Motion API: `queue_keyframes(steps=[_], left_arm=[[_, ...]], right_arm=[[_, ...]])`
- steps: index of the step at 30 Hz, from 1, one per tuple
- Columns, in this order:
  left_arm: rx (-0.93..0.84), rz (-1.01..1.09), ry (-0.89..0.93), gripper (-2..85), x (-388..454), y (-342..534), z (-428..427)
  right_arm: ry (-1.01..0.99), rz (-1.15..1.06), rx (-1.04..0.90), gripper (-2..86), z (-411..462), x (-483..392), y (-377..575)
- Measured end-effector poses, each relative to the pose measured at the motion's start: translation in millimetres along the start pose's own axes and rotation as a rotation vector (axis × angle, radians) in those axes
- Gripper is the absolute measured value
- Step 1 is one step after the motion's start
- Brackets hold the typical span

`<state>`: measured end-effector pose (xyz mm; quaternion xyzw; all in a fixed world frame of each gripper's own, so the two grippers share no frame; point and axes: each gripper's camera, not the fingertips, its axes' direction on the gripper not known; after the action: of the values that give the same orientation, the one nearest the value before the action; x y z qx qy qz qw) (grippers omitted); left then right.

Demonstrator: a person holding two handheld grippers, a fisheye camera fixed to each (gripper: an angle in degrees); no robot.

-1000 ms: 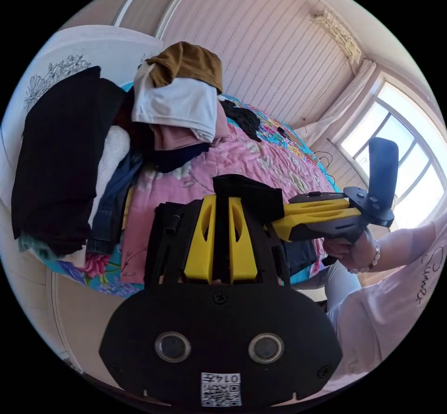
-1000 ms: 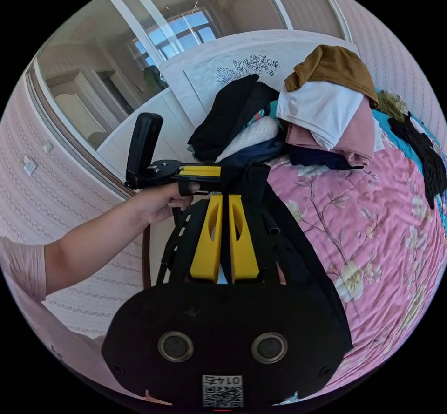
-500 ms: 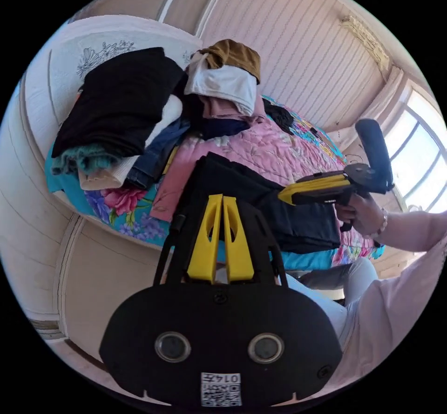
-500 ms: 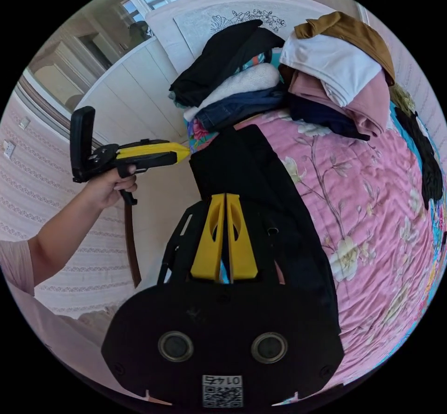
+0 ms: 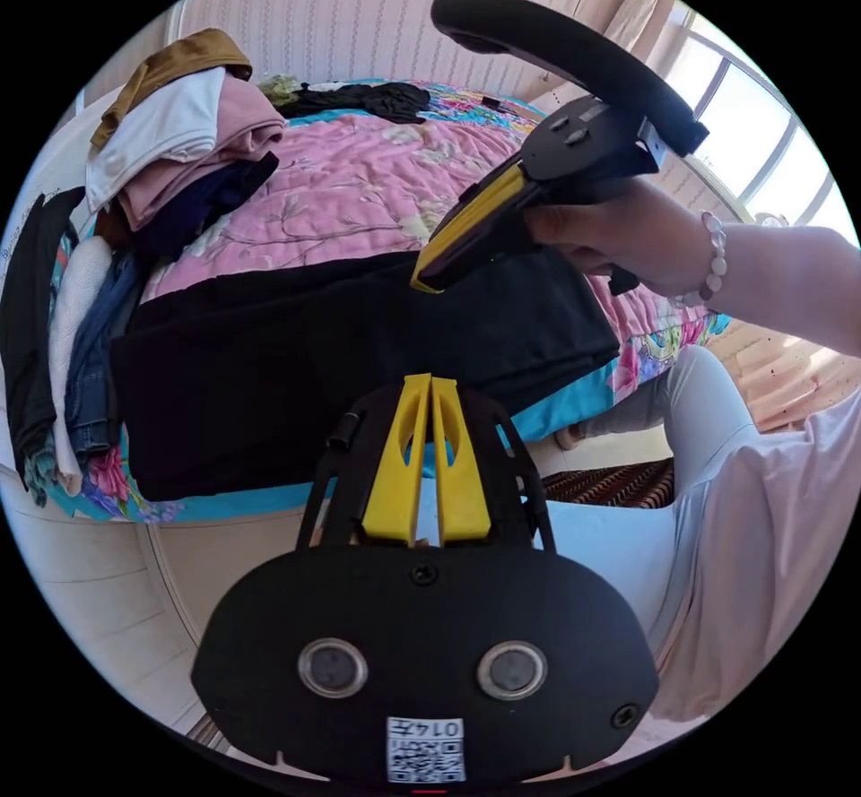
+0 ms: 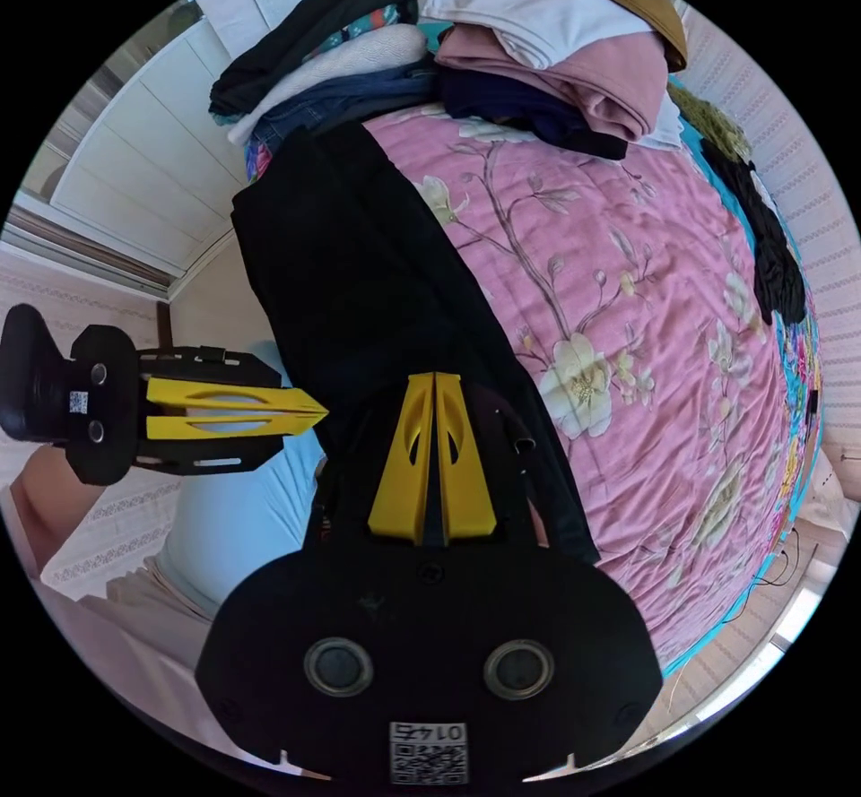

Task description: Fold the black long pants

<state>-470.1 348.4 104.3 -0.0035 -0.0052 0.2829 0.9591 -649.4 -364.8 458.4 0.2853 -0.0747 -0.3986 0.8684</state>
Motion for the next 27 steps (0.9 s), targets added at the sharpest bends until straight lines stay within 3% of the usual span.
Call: queue_keyframes(steps=[6,12,18,21,27], left_arm=[[-0.127,0.068,-0.078,-1.0,25.3,-17.5,32.7],[-0.13,0.045,-0.062,-1.0,39.5,-23.2,46.6],[-0.125,0.009,-0.024,-1.0,54.7,-28.1,27.5],[-0.164,0.018,-0.059,-1.0,66.4,-28.5,30.9],[-0.163,0.035,-0.14,-1.0,98.7,-32.4,51.5]], right_arm=[[0.05,-0.052,-0.041,-0.5,26.5,7.8,-31.8],[0.109,-0.132,-0.105,-0.5,60.4,23.0,-46.3],[-0.068,-0.091,-0.108,-0.5,35.8,72.4,-40.9],[-0.052,-0.107,-0.039,-0.5,19.7,90.5,-33.8],[-0.078,-0.006,-0.145,-0.5,33.0,125.3,-33.8]])
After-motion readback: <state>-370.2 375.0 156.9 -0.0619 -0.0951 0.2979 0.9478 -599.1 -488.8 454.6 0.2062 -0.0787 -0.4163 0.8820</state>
